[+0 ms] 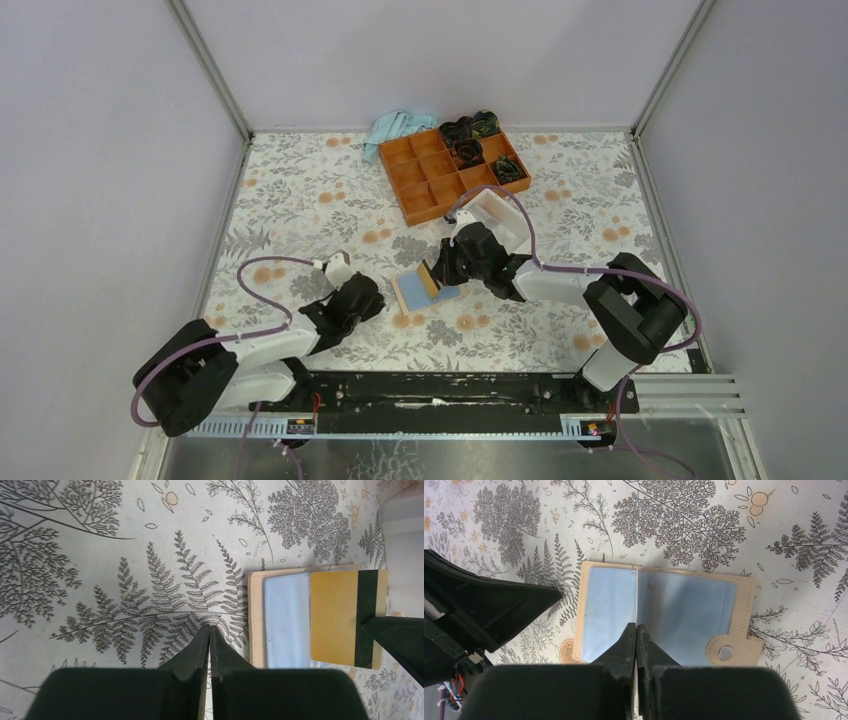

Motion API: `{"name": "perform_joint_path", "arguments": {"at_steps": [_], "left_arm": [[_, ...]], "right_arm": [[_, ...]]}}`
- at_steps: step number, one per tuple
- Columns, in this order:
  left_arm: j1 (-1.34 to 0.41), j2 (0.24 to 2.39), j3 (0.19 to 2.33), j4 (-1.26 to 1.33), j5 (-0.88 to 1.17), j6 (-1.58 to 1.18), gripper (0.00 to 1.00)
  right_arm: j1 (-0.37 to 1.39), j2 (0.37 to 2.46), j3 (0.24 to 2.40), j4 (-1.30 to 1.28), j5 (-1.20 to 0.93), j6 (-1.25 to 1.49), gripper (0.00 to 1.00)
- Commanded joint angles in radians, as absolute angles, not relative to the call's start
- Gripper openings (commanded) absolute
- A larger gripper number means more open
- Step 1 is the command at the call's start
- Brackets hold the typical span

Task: Put the credit cards into the card holder
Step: Insert the credit card into the card holder.

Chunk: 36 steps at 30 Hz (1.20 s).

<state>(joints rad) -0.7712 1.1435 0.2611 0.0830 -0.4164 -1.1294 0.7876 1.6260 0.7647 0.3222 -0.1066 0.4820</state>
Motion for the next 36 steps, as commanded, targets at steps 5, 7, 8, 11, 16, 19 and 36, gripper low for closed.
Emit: {"name": "perform_joint_path", "arguments": {"at_steps": [5, 7, 8, 11, 16, 19, 36], "left_arm": [[-0.767, 1.204, 0.250, 0.152, -0.355, -1.127, 0.06], [-0.767, 1.215, 0.245, 0.169, -0.338, -1.134, 0.05], [-0.768, 1.219, 0.243, 0.176, -0.331, -1.138, 0.05], [-0.773, 1.229, 0.234, 0.192, -0.317, -1.146, 0.05], [-0.785, 1.224, 0.214, 0.208, -0.309, -1.164, 0.04], [-0.798, 1.232, 0.208, 0.222, -0.305, -1.173, 0.04], [-0.833, 1.293, 0.224, 0.235, -0.301, -1.183, 0.03]], "right_arm": [[0.796, 1.639, 0.778, 0.343, -0.105, 0.559, 0.00], [0.797, 1.642, 0.770, 0.347, -0.101, 0.570, 0.00], [0.797, 1.643, 0.765, 0.349, -0.099, 0.573, 0.00], [0.797, 1.641, 0.742, 0.369, -0.087, 0.585, 0.00], [0.797, 1.639, 0.710, 0.395, -0.074, 0.601, 0.00], [0.797, 1.640, 0.694, 0.412, -0.069, 0.610, 0.00], [0.798, 1.653, 0.652, 0.444, -0.049, 0.638, 0.00]]}}
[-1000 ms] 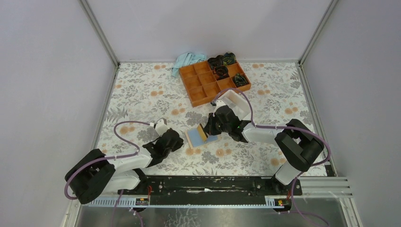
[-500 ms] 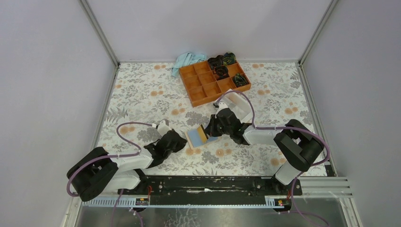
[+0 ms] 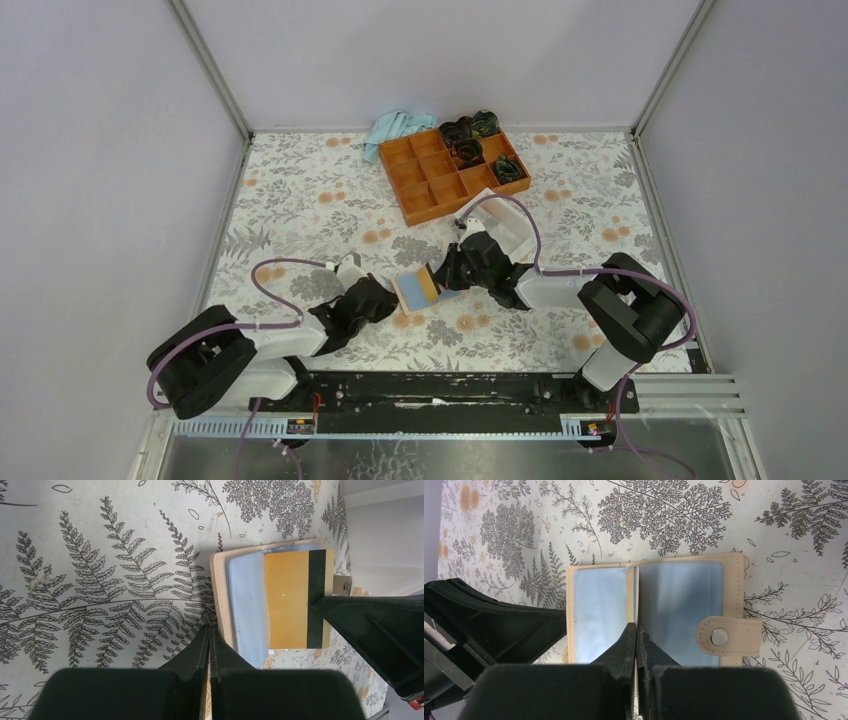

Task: Put the credit cards into the card holder
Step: Insert the credit card into the card holder.

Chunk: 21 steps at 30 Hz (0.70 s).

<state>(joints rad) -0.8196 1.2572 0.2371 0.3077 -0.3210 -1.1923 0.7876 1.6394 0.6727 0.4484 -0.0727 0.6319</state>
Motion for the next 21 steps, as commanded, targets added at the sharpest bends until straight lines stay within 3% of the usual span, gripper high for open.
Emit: {"name": "perform_joint_path", "arguments": {"at_steps": [1, 21], "left_arm": [[-0.833, 1.296, 0.223, 0.233, -0.299, -1.183, 0.03], [-0.840, 1.250, 0.220, 0.150, -0.338, -1.180, 0.03]], "right_arm": [[0.798, 1.654, 0.651, 0.441, -0.048, 0.640, 0.00], [0.872, 1.700, 0.717, 0.261, 0.149, 0.569, 0.00]]}}
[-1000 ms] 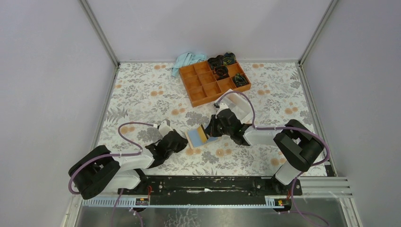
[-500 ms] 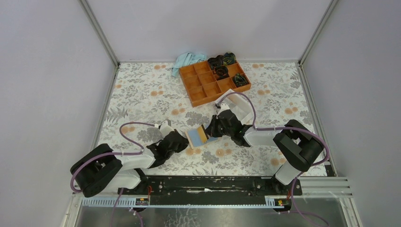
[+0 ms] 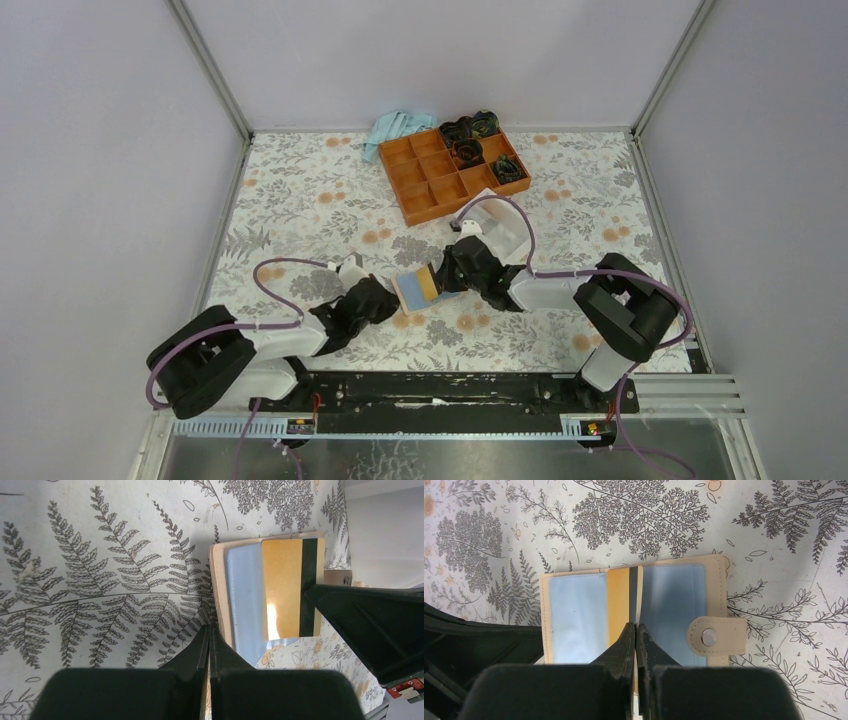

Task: Put the credit cards into the card holder
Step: Insert the credit card into the card holder.

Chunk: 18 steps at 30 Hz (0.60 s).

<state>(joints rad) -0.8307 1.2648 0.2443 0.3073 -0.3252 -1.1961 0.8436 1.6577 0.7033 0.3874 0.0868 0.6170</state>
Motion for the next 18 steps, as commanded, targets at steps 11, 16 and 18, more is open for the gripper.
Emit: {"name": "perform_joint_path", "arguments": {"at_steps": [11, 16, 18], "left_arm": [[-0.839, 1.231, 0.220, 0.114, -0.355, -1.181, 0.02], [-0.839, 1.200, 0.222, 0.081, -0.368, -1.183, 0.02], [-0.839, 1.195, 0.222, 0.075, -0.371, -1.178, 0.02]], "right_arm": [[0.889, 1.720, 0.728, 0.216, 0.165, 0.534, 0.00], [0.890, 1.728, 0.732, 0.207, 0.155, 0.517, 0.00], [0.892, 1.727, 0.730, 0.209, 0.142, 0.512, 0.00]]}}
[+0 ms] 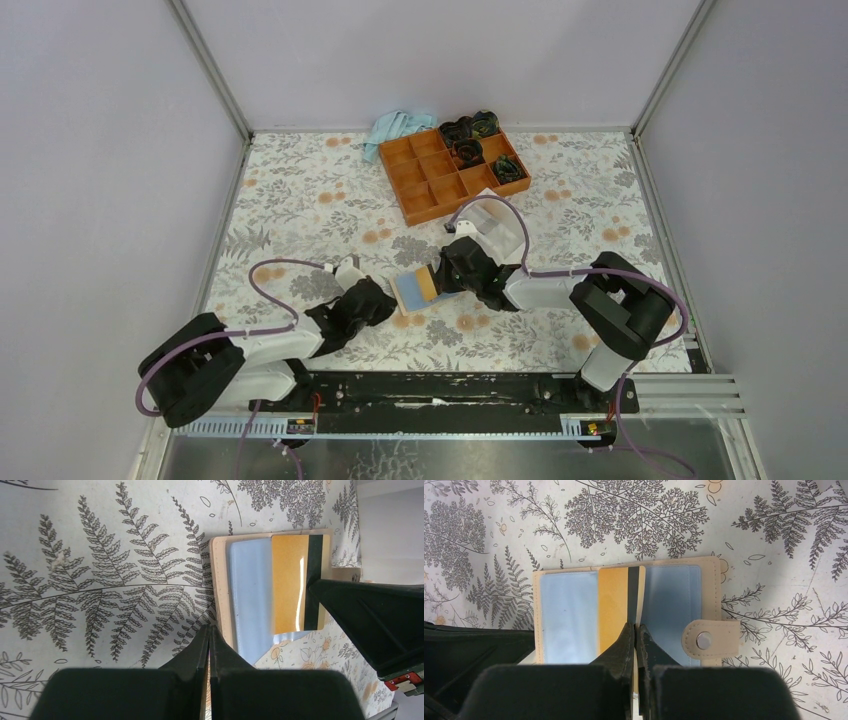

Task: Put the credit cards into the card holder
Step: Insert the credit card into the card holder.

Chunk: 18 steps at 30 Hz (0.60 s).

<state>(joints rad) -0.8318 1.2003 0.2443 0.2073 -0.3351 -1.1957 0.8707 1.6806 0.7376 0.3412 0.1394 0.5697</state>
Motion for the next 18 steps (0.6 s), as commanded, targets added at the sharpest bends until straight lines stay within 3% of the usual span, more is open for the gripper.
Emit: {"name": "perform_joint_path", "arguments": {"at_steps": [1, 18], "left_arm": [[-0.839, 1.198, 0.225, 0.075, -0.372, -1.177, 0.02], [-0.839, 1.285, 0.253, 0.098, -0.364, -1.164, 0.01]], "right_arm": [[0.893, 1.728, 0.732, 0.209, 0.135, 0.509, 0.00], [0.908, 1.724, 0.724, 0.204, 0.038, 0.486, 0.00]]}}
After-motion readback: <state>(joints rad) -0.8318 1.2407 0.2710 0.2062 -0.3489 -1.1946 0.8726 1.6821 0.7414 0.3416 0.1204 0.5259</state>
